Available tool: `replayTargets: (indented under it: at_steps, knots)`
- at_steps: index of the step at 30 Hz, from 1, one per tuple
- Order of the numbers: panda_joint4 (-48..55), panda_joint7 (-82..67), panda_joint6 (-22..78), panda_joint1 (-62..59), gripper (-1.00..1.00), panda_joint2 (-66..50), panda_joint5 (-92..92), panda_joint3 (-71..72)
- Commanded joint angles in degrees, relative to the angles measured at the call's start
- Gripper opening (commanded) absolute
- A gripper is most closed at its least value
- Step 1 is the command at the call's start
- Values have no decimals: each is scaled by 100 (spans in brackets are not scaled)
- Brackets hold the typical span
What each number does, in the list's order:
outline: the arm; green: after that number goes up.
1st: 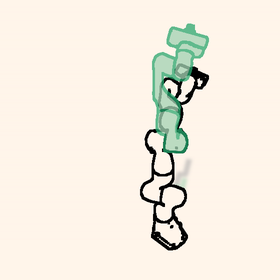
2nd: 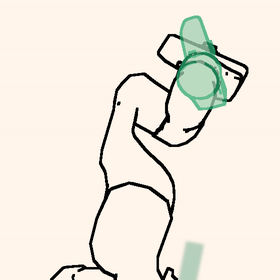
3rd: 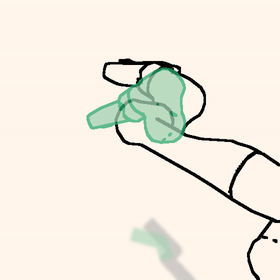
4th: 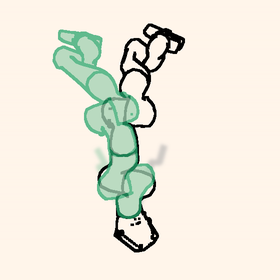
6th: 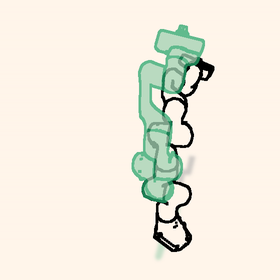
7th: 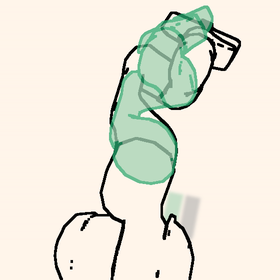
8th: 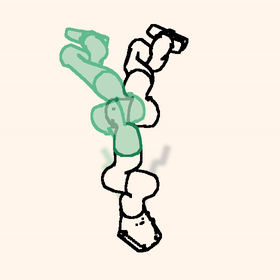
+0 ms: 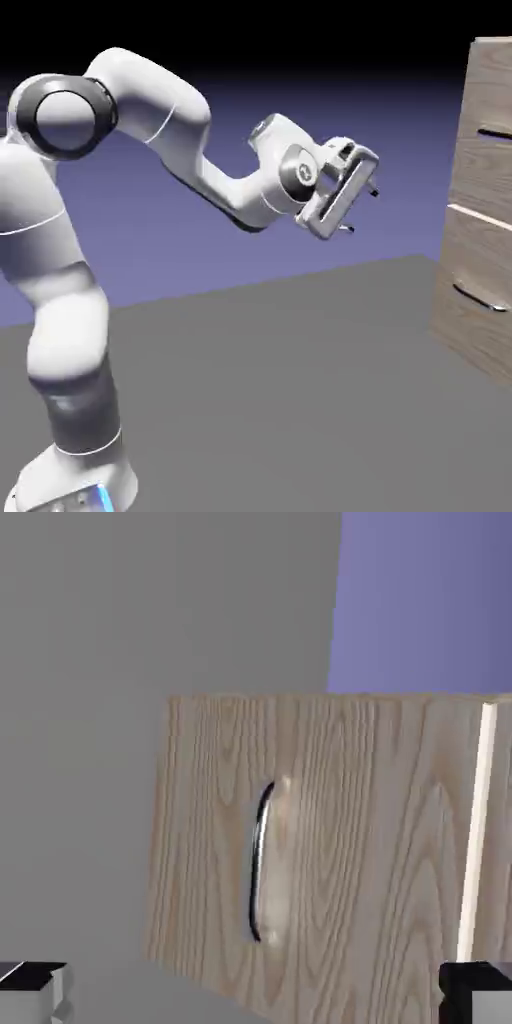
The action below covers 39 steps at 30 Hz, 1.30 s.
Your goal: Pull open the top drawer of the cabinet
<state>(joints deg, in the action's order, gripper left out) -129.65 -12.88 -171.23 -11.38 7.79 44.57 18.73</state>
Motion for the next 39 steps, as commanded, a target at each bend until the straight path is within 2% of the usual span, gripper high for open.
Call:
replayTargets:
  at_steps: [1, 39]
  knots:
    - [141, -250, 13, -54, 0, -112, 201, 84]
    - [5506, -9718, 488, -2120, 0, -4368, 7827, 3290]
